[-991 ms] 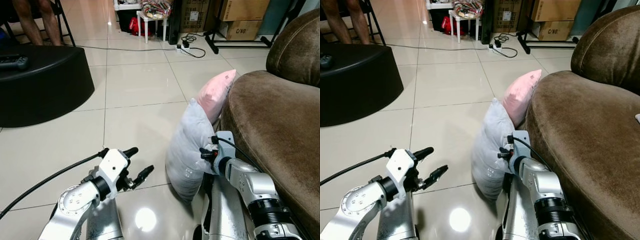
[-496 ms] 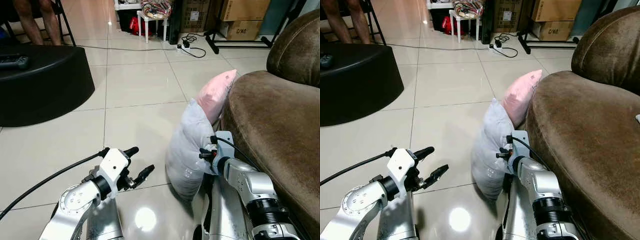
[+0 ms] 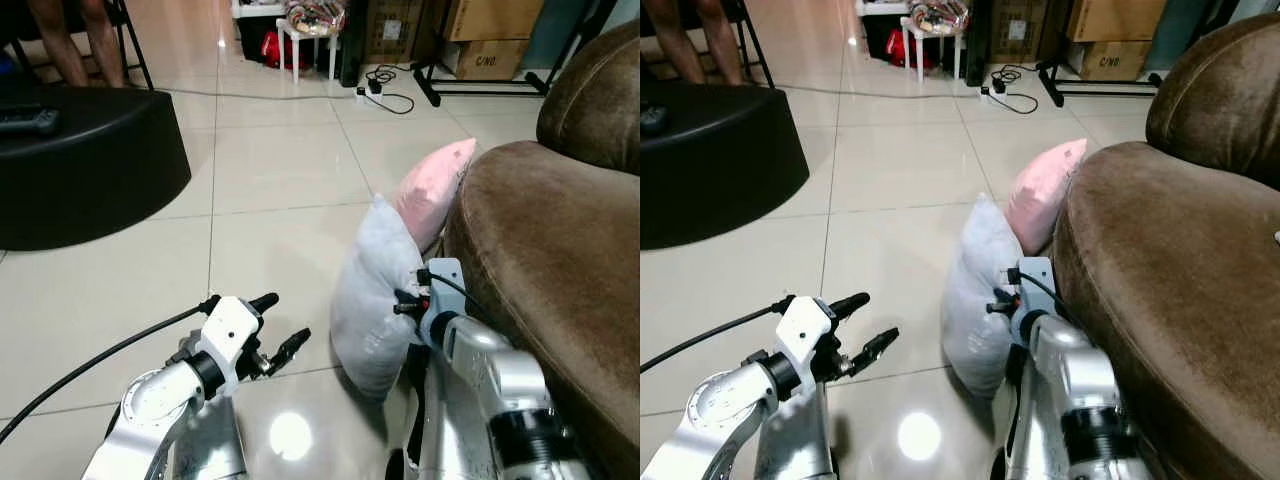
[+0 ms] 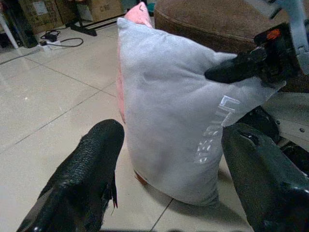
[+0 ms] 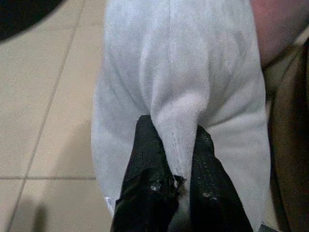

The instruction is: Move the pillow to the sofa from floor

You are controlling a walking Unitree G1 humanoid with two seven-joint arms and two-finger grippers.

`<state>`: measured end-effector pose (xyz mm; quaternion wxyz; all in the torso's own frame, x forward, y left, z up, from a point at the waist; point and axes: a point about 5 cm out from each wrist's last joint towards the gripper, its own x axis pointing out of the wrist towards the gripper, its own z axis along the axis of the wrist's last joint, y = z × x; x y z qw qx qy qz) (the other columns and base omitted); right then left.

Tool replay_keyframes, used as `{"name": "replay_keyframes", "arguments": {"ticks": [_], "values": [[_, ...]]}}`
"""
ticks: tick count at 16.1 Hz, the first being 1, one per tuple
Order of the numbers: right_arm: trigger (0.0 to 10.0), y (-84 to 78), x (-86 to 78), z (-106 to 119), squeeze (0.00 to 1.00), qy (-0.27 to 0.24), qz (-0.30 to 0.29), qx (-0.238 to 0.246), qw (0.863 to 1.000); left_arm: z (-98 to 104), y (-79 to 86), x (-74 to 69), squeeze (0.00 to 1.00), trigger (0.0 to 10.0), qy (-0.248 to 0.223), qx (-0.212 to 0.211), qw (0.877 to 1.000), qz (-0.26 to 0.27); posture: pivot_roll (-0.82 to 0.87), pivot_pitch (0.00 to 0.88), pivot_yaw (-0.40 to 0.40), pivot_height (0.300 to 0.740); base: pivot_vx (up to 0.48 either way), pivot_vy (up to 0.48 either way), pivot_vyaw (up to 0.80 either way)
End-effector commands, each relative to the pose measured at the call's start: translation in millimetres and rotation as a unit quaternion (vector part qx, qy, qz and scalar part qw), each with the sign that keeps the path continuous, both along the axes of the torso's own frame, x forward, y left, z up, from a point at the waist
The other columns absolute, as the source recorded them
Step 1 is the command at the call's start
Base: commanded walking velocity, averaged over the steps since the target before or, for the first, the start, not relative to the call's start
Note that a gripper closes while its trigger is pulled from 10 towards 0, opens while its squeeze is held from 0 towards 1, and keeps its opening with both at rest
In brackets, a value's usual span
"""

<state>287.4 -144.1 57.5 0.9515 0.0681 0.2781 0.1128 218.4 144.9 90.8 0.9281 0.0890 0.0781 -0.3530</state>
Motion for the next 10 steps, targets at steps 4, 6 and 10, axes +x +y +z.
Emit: {"name": "replay_keyframes", "arguments": {"ticks": [4,6,10], "values": [[0.3,-5.5,-25.1,42.2,0.00,-0.091,-0.044,0.081,0.992,10.5,12.9,-2.0,0.00,10.0,-0.033,-0.037,0.993,0.105,-0.02,0.000,-0.060,0.386,0.000,0.000,0.00],[10.0,-6.9,-33.8,59.3,0.00,-0.126,-0.057,0.099,0.985,14.7,14.7,-2.8,0.00,10.0,-0.042,-0.043,0.990,0.128,-0.02,0.000,-0.055,0.386,0.000,0.000,0.00],[10.0,-5.4,-34.9,75.6,0.00,-0.175,-0.069,0.079,0.979,35.4,21.0,19.2,0.00,10.0,-0.090,-0.061,0.971,0.212,-0.01,0.000,-0.049,0.426,0.000,0.000,0.00]]}}
